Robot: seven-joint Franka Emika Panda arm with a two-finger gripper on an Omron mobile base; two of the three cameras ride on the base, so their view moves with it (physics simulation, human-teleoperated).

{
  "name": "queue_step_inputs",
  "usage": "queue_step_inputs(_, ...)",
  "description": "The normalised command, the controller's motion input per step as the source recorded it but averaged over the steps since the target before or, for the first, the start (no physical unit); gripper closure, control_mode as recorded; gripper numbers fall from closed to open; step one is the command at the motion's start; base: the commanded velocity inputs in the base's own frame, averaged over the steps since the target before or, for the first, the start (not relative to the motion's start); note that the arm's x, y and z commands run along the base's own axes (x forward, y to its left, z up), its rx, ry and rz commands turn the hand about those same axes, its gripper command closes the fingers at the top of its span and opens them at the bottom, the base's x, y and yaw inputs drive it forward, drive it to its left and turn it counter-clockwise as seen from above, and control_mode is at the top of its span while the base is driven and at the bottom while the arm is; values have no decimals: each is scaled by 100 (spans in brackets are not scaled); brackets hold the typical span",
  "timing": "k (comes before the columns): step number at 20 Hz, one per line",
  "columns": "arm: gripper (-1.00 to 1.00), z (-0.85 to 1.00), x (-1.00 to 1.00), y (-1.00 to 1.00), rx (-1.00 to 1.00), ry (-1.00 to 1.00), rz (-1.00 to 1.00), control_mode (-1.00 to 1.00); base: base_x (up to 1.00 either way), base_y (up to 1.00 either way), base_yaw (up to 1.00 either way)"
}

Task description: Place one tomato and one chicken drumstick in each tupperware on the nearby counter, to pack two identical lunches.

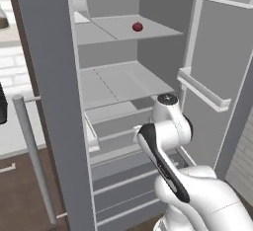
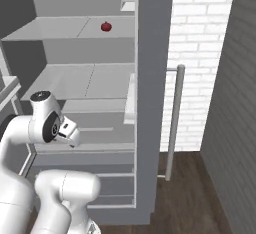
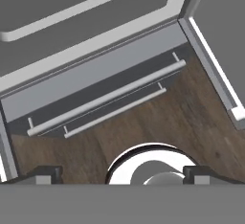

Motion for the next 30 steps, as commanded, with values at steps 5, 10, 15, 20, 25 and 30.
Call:
queue_step_inputs(5, -100, 0, 0, 0, 0, 0, 0, 100, 53, 5, 0)
queue_step_inputs(10, -100, 0, 0, 0, 0, 0, 0, 100, 76, 10, 0)
queue_step_inputs(15, -100, 0, 0, 0, 0, 0, 0, 100, 69, 3, 1)
queue_step_inputs(20, -100, 93, -6, -8, -3, -41, 6, -100, 0, 0, 0)
queue_step_inputs(25, -100, 100, -10, -3, -6, -54, 7, -100, 0, 0, 0)
queue_step_inputs(30, -100, 100, 0, 0, -6, -44, 4, -100, 0, 0, 0)
